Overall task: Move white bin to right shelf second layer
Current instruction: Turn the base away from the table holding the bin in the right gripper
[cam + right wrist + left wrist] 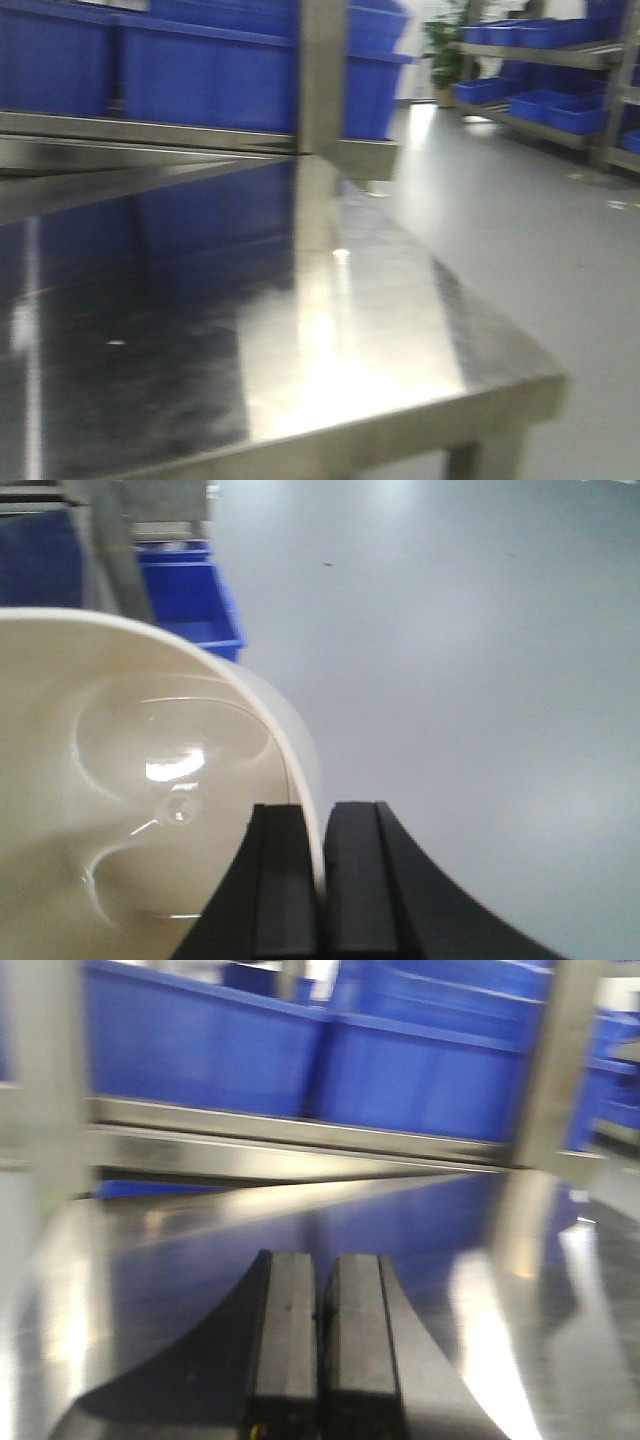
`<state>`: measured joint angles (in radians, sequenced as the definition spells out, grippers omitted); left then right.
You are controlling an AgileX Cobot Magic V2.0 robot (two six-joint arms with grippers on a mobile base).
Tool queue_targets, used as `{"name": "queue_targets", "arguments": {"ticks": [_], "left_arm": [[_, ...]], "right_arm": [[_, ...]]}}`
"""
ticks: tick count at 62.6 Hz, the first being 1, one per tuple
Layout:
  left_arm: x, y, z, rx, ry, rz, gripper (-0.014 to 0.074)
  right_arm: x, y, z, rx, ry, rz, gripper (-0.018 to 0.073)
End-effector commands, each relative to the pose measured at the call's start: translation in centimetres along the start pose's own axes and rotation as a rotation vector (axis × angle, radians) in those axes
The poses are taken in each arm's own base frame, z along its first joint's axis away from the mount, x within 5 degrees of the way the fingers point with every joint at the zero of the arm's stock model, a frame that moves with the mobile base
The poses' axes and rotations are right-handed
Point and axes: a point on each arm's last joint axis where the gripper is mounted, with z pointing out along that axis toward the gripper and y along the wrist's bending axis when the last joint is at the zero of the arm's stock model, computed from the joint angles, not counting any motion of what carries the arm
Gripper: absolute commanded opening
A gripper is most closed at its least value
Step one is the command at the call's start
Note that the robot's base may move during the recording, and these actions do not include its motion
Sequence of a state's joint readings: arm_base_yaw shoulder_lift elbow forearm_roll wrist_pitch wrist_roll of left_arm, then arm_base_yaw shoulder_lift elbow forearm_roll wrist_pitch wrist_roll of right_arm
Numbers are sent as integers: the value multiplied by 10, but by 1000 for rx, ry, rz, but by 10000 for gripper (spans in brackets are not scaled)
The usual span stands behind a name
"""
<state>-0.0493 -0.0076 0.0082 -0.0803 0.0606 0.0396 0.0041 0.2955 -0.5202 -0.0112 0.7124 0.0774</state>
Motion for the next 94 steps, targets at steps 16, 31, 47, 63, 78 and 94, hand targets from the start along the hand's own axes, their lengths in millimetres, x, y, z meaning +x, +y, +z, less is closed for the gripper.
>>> {"name": "queue_targets", "arguments": {"ticks": [16, 31, 47, 63, 78, 94], "left_arm": [[1, 0, 0, -1, -71, -11, 85], [1, 0, 0, -1, -71, -11, 85], [1, 0, 0, -1, -71, -11, 85], [1, 0, 0, -1, -71, -11, 85], [1, 0, 0, -1, -71, -11, 85], [1, 0, 0, -1, -71, -11, 85]], "right_arm": [[-16, 1, -4, 0, -114, -1, 47], [-16, 1, -4, 0, -114, -1, 47], [-16, 1, -4, 0, -114, -1, 47], [-16, 1, -4, 0, -114, -1, 47], [-16, 1, -4, 0, -114, -1, 47], [-16, 1, -4, 0, -114, -1, 47]]}}
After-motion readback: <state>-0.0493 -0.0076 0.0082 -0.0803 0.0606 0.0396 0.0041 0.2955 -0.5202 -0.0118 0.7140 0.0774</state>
